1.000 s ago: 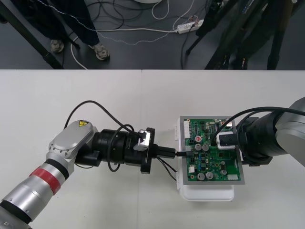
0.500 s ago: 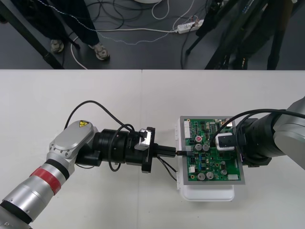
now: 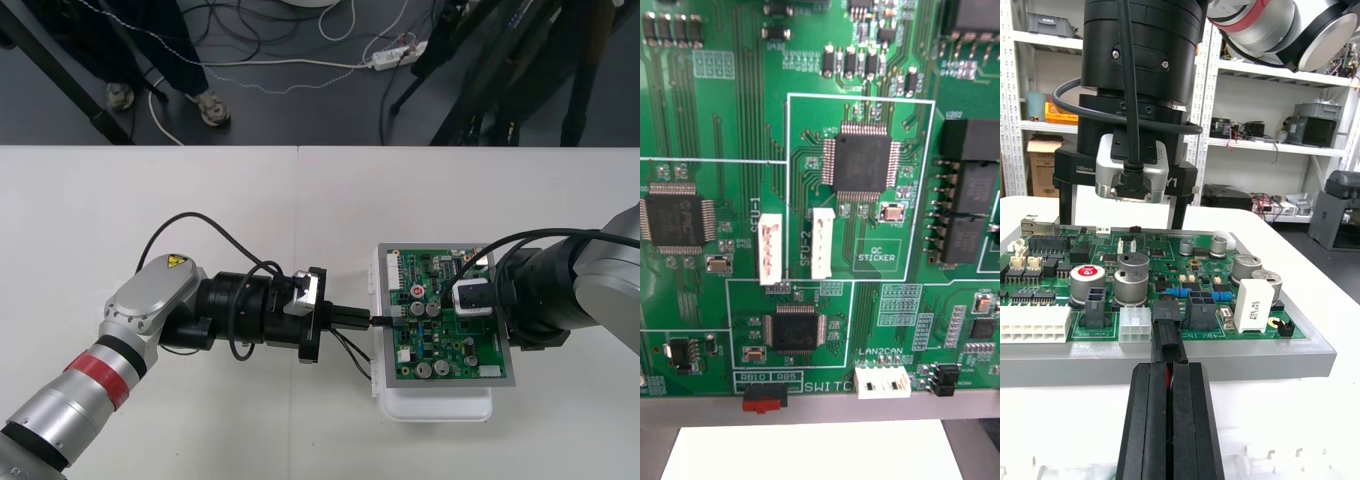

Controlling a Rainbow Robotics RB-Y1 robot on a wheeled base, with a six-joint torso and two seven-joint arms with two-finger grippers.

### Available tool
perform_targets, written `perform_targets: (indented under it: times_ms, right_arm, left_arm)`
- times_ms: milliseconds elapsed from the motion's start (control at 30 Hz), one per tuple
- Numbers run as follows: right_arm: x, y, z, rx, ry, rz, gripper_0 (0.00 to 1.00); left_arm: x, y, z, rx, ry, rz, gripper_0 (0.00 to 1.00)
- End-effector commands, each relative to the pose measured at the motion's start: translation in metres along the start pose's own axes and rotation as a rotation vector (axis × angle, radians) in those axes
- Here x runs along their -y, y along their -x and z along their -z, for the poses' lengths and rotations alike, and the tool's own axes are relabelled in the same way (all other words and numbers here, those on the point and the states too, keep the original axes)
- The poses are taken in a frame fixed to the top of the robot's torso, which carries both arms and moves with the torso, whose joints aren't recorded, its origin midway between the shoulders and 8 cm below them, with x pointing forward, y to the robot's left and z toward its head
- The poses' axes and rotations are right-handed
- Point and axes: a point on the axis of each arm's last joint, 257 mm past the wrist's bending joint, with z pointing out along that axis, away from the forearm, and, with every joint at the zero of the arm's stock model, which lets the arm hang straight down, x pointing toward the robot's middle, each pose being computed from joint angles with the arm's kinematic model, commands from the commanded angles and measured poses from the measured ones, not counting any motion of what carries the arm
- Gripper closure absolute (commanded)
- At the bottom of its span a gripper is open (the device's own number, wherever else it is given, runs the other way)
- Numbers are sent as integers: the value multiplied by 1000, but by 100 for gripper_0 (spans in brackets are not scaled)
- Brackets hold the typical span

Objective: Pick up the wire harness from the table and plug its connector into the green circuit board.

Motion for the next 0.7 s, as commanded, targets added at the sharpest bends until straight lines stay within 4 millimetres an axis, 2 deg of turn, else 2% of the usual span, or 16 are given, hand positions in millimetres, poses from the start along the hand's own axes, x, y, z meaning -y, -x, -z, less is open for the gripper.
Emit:
perform_targets:
  times_ms: [33,400,700]
  right_arm:
    - [-9,10,-3,16,14,-27,0]
    - [-9,10,-3,15,16,-27,0]
    - [-9,9,-3,14,14,-30,0]
  left_arm:
    - [7,17,-36,66,-5,-17,100]
    - [9,18,-38,74,-8,-24,100]
    - [14,27,-43,98,-25,-30,100]
